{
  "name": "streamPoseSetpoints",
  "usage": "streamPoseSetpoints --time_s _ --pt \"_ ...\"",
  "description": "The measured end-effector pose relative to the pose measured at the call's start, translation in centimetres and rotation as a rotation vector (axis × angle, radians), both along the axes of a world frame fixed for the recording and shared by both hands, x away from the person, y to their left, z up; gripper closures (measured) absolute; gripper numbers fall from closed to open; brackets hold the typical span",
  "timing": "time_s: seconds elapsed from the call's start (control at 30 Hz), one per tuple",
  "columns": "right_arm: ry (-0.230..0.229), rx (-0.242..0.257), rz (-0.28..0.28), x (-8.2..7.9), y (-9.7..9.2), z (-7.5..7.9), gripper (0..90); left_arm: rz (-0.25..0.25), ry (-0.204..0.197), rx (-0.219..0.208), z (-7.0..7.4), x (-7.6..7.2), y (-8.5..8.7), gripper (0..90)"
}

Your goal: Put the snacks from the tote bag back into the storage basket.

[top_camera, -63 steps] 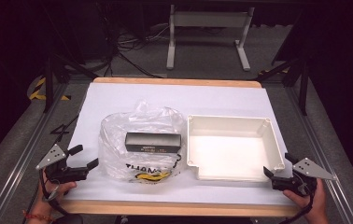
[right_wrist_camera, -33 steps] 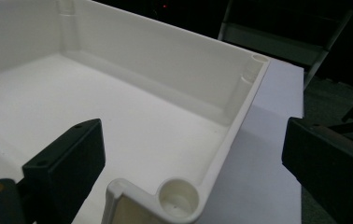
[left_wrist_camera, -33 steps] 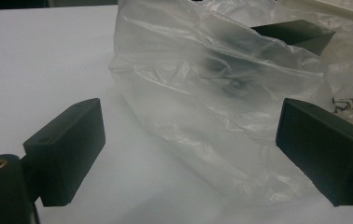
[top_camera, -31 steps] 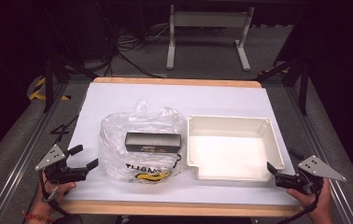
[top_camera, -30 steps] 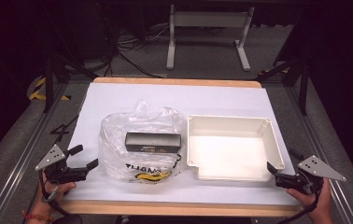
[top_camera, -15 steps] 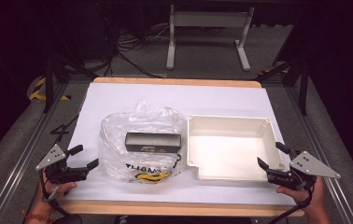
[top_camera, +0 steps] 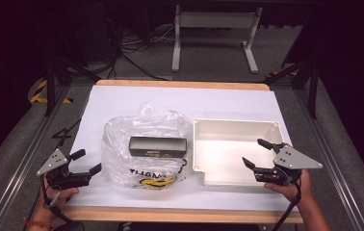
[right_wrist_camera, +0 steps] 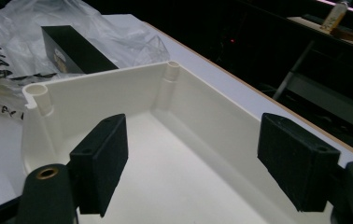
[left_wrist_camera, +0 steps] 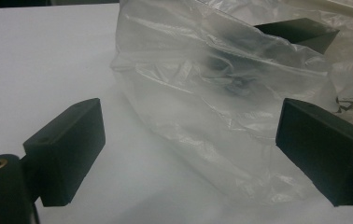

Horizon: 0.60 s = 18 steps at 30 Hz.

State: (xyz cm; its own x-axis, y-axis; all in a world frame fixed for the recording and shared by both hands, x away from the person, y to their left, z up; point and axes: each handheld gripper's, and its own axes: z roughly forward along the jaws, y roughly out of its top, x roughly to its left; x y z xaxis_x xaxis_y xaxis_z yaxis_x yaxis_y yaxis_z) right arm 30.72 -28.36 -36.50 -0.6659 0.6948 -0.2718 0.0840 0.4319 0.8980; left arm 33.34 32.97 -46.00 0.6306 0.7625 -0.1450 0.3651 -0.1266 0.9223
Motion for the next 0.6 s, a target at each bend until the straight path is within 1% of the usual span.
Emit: streamPoseSetpoints --time_s 0.03,0.07,0.17,0.2,0.23,0.3,0.37,0.47,0.6 --pt "0.001 -0.003 0.02 0.4 0.4 -0.1 26.0 0.0 0.0 0.0 0.0 0.0 0.0 9.1" --pt "0.014 0.009 0.045 0.8 0.7 -0.2 26.2 0.0 0.0 0.0 0.0 0.0 0.0 9.1" --pt "0.031 0.002 0.073 1.9 1.9 -0.6 25.7 0.0 -0.001 -0.003 0.0 0.0 0.0 9.1" --pt "0.031 0.002 0.073 1.9 1.9 -0.6 25.7 0.0 -0.001 -0.003 0.0 0.0 0.0 9.1" --pt "0.039 0.005 0.082 2.3 2.3 -0.7 25.3 0.0 -0.001 -0.003 0.0 0.0 0.0 9.1" --pt "0.041 -0.015 0.085 2.7 3.2 -0.9 24.7 0.0 -0.001 -0.003 0.0 0.0 0.0 9.1" --pt "0.048 -0.008 0.104 3.0 3.8 -0.9 24.1 -0.001 0.0 -0.005 0.0 0.0 0.0 9.1" --pt "0.056 -0.013 0.122 3.5 4.7 -0.8 23.8 -0.002 0.001 -0.005 0.0 0.0 0.0 9.1" --pt "0.086 0.0 0.151 4.3 5.6 -0.9 23.1 -0.001 0.0 -0.004 0.0 0.0 0.0 9.1"
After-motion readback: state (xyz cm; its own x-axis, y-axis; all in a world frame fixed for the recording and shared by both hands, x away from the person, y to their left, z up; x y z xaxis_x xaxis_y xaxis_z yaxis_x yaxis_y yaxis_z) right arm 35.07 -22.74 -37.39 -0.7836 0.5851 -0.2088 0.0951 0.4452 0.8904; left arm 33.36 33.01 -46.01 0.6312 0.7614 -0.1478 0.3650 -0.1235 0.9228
